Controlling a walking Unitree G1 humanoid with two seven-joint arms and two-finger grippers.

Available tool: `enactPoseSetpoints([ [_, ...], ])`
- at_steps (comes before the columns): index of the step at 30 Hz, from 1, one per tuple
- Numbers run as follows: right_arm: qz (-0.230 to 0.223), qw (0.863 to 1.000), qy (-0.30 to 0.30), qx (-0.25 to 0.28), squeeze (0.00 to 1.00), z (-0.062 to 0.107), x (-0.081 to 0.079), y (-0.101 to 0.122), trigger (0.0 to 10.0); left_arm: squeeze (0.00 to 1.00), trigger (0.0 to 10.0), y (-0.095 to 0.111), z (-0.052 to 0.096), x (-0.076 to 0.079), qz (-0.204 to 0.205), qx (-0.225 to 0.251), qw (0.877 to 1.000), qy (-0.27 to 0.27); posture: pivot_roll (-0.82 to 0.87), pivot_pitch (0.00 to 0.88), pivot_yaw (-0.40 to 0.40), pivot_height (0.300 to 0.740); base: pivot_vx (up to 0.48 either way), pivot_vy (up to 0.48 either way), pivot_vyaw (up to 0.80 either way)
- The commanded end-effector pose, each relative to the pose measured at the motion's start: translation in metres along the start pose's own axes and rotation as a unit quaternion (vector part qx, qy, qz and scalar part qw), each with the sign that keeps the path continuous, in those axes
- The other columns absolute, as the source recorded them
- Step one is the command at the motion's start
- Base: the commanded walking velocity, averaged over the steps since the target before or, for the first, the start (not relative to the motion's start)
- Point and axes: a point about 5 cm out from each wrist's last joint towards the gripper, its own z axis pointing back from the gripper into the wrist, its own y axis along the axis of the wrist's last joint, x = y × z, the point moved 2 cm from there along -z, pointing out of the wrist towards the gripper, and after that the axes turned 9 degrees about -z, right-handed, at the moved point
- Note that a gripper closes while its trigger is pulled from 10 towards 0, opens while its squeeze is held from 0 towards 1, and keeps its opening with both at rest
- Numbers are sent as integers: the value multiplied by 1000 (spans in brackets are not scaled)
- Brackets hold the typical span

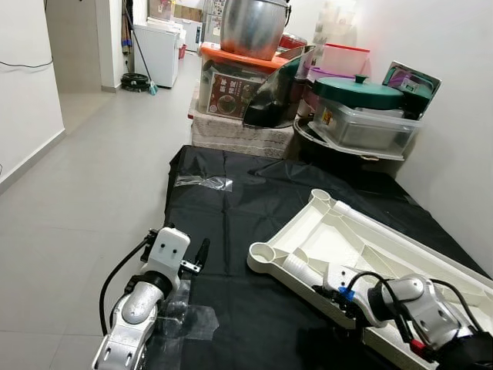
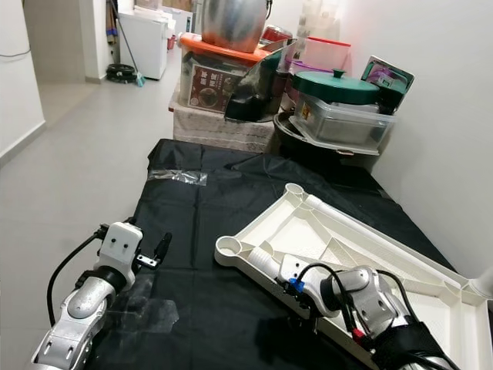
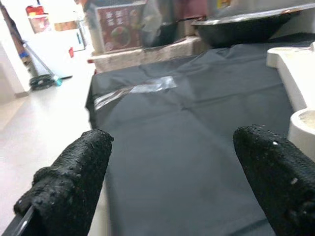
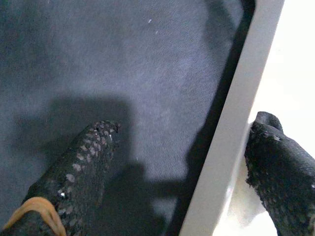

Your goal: Building children table

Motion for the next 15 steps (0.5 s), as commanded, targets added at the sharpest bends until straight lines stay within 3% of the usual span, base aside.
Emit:
enactPoseSetpoints([
  [1,-33,995,33,-89,1000,-6,-14,-43,10000,0,10000,-2,0,7,-3,-4,1000,-8,58,0,-148,740,0,0,0],
  [2,-33,995,33,-89,1000,-6,-14,-43,10000,0,10000,-2,0,7,-3,-4,1000,-8,58,0,-148,740,0,0,0],
  [3,-16,995,43,-92,824,-4,-16,-44,10000,0,10000,-2,0,8,-2,-4,1000,-9,56,0,-146,740,0,0,0],
  [6,-5,994,50,-93,824,-3,-17,-45,10000,0,10000,-2,0,8,-2,-4,1000,-10,56,0,-146,740,0,0,0],
  [7,34,992,68,-95,0,0,-20,-44,0,0,10000,-2,0,8,-2,-4,1000,-11,57,0,-149,740,0,0,0],
  [8,34,992,68,-95,0,0,-20,-44,0,0,10000,-2,0,8,-2,-4,1000,-11,57,0,-149,740,0,0,0],
  [9,77,989,80,-101,0,4,-21,-44,0,0,10000,-3,0,8,-1,-5,1000,-10,57,0,-150,740,0,0,0],
  [10,77,989,80,-101,0,4,-21,-44,0,0,10000,-3,0,8,-1,-5,1000,-10,57,0,-150,740,0,0,0],
  [12,161,975,84,-129,0,11,-18,-46,0,0,10000,-4,0,9,-1,-6,1000,-10,58,0,-154,740,0,0,0],
  [15,193,967,83,-141,0,13,-16,-47,0,0,10000,-4,0,9,-1,-7,1000,-10,58,0,-155,740,0,0,0],
])
